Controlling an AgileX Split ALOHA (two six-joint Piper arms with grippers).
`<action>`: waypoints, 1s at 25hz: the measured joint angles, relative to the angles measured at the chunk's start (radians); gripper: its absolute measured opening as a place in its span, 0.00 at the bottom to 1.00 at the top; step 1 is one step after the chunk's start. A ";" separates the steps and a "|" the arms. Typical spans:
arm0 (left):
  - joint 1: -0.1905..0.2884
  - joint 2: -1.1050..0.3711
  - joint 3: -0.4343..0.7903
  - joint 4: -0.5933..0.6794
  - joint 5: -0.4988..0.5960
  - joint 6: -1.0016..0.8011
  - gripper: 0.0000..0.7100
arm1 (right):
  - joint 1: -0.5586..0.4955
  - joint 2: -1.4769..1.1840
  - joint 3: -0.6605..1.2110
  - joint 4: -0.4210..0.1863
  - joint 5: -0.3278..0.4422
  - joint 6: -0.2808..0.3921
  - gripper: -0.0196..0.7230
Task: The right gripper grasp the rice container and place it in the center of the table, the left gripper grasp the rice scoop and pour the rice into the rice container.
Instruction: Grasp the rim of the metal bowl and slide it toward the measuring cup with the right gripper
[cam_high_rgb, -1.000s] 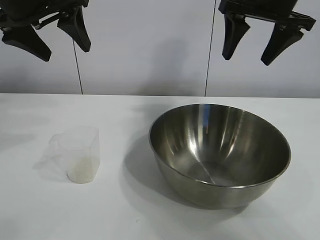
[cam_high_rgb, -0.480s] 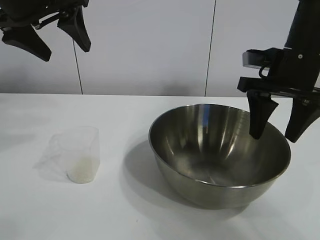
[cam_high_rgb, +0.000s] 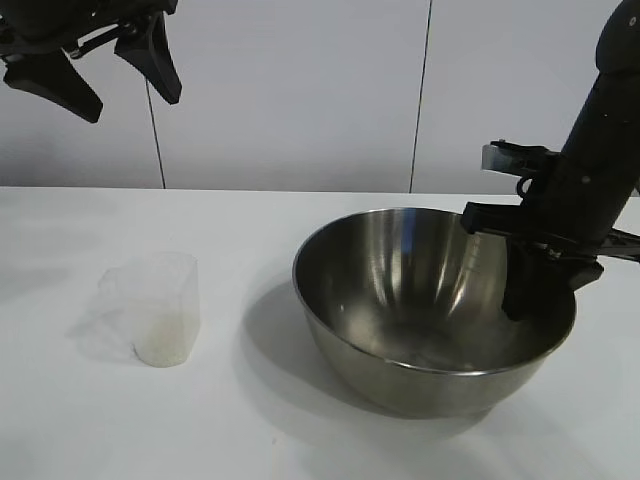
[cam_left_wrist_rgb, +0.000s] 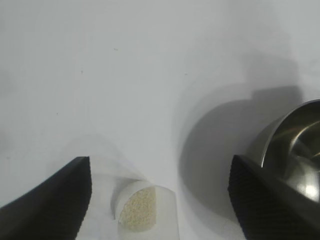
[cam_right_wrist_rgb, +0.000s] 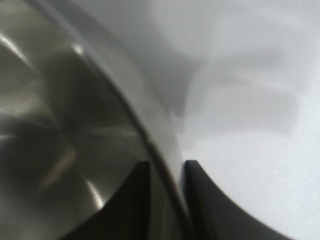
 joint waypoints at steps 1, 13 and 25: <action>0.000 0.000 0.000 0.000 0.000 0.000 0.78 | 0.000 0.000 0.000 0.014 0.003 -0.016 0.06; 0.000 0.000 0.000 0.000 -0.003 0.000 0.78 | -0.001 -0.055 -0.091 0.190 0.135 -0.181 0.05; 0.000 0.000 0.000 0.000 -0.003 0.000 0.78 | 0.150 0.001 -0.078 0.119 0.021 -0.019 0.05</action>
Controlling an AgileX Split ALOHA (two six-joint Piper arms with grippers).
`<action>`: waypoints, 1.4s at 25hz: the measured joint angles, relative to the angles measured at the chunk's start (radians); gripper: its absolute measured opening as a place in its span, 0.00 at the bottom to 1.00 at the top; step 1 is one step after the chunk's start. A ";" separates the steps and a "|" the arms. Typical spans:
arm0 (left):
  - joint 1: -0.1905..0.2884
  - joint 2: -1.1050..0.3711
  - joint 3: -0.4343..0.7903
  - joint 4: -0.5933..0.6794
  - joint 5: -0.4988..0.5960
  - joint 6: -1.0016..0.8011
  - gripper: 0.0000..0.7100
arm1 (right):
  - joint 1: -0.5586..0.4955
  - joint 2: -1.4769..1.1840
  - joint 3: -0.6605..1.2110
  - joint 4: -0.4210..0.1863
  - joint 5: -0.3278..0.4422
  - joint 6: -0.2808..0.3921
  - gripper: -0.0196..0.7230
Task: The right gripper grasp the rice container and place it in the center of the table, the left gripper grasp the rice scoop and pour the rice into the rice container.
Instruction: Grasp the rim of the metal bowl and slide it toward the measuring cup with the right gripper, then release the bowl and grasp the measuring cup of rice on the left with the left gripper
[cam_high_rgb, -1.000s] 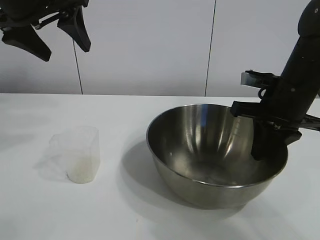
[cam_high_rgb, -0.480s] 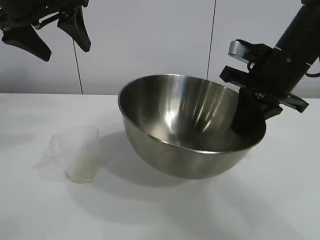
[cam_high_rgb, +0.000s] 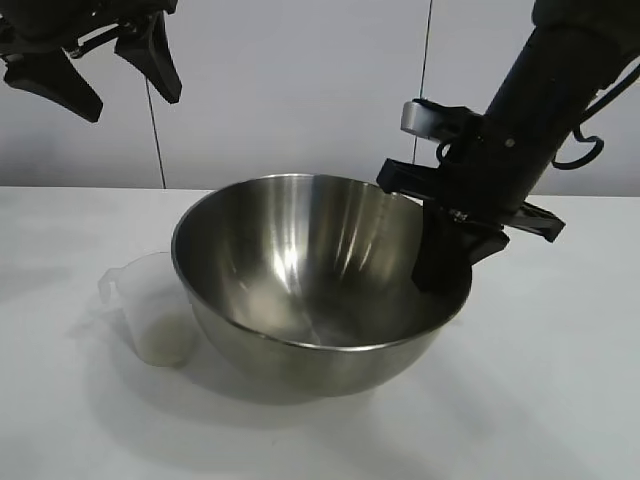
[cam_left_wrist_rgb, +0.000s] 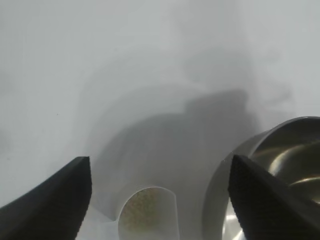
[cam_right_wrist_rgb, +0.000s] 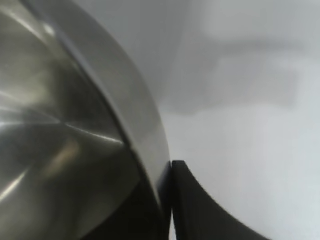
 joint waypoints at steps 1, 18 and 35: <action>0.000 0.000 0.000 0.000 0.000 0.000 0.78 | 0.000 0.012 0.000 -0.005 -0.007 0.016 0.05; 0.000 0.000 0.000 0.000 0.000 0.000 0.78 | -0.024 0.013 -0.028 -0.089 0.063 0.076 0.68; 0.000 0.000 0.000 0.000 0.000 0.000 0.78 | -0.148 -0.256 -0.196 -0.016 0.217 0.120 0.72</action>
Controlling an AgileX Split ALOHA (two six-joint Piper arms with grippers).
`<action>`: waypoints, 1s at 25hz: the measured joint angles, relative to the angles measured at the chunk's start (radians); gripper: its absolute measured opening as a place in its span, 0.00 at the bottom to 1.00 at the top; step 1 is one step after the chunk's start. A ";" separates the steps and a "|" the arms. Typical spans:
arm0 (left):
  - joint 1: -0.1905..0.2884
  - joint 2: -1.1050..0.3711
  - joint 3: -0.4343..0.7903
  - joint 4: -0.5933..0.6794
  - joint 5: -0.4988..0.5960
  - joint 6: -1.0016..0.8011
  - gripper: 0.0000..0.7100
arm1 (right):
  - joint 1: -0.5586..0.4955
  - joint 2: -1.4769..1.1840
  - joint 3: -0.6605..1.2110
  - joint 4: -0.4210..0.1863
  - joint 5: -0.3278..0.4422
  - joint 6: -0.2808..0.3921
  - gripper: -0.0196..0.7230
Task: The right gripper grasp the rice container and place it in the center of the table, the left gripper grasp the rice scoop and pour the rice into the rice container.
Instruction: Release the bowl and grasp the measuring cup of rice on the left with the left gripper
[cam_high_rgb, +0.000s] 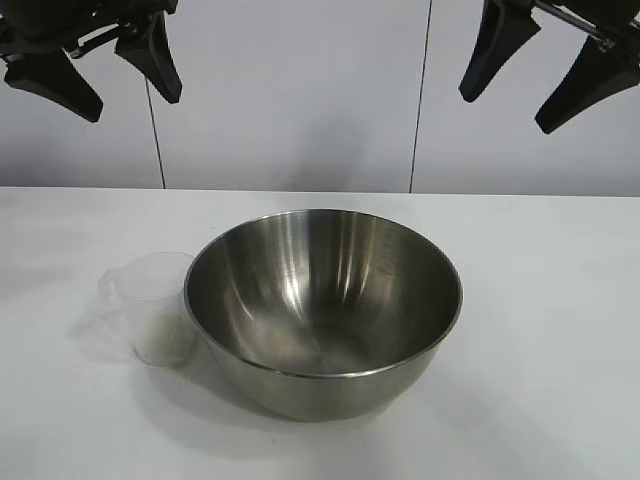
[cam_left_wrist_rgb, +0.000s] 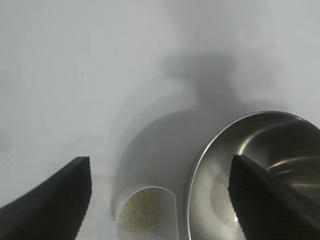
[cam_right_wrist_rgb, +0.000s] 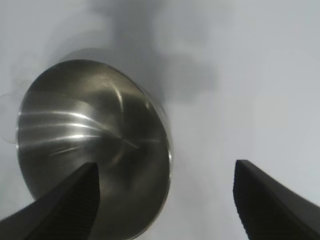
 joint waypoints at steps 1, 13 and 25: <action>0.000 0.000 0.000 0.000 0.000 0.000 0.78 | 0.000 0.000 0.000 0.018 0.000 -0.001 0.72; 0.000 0.000 0.000 0.000 -0.011 0.000 0.78 | 0.000 0.000 0.000 0.043 -0.001 -0.019 0.72; 0.000 0.000 0.000 0.000 -0.047 0.000 0.79 | 0.000 0.000 0.000 0.043 -0.001 -0.022 0.72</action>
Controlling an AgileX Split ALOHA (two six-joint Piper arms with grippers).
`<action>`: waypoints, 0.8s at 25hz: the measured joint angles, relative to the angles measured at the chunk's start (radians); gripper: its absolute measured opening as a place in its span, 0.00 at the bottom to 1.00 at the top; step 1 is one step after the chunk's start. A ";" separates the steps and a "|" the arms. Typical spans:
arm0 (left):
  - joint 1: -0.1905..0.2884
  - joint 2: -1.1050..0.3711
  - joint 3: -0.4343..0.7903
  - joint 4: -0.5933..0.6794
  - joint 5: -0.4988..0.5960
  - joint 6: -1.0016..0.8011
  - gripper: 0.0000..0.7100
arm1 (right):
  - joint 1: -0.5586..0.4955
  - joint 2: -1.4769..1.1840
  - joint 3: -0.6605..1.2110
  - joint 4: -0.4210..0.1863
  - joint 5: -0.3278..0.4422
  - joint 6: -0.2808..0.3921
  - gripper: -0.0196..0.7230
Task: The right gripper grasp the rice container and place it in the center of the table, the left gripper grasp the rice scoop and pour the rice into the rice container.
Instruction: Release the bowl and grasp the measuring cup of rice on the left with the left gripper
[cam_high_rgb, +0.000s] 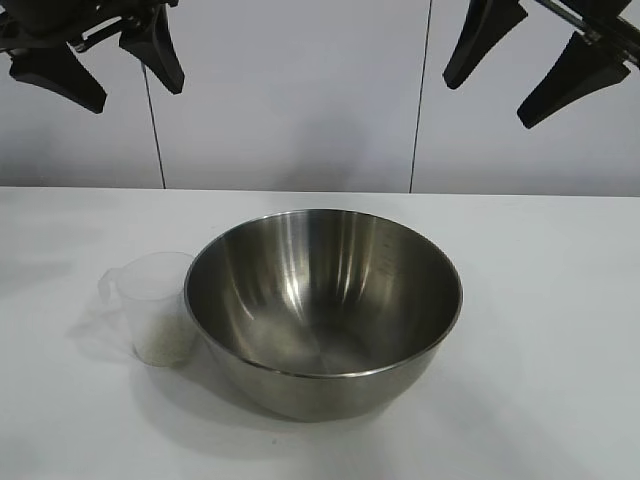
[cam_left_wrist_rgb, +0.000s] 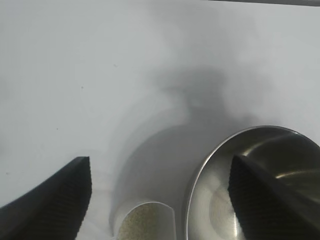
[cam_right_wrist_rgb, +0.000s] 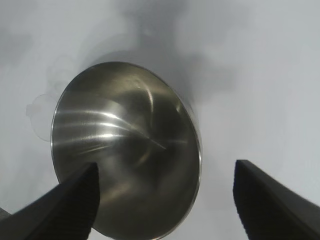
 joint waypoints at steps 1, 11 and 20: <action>0.000 0.000 0.000 0.000 0.000 0.000 0.83 | 0.000 0.000 0.000 0.000 0.000 -0.002 0.72; 0.000 -0.085 0.031 0.138 -0.037 0.006 0.90 | 0.000 0.000 0.000 0.000 0.005 -0.019 0.72; 0.000 -0.514 0.619 0.208 -0.495 0.007 0.88 | 0.000 0.000 0.000 0.000 0.010 -0.023 0.72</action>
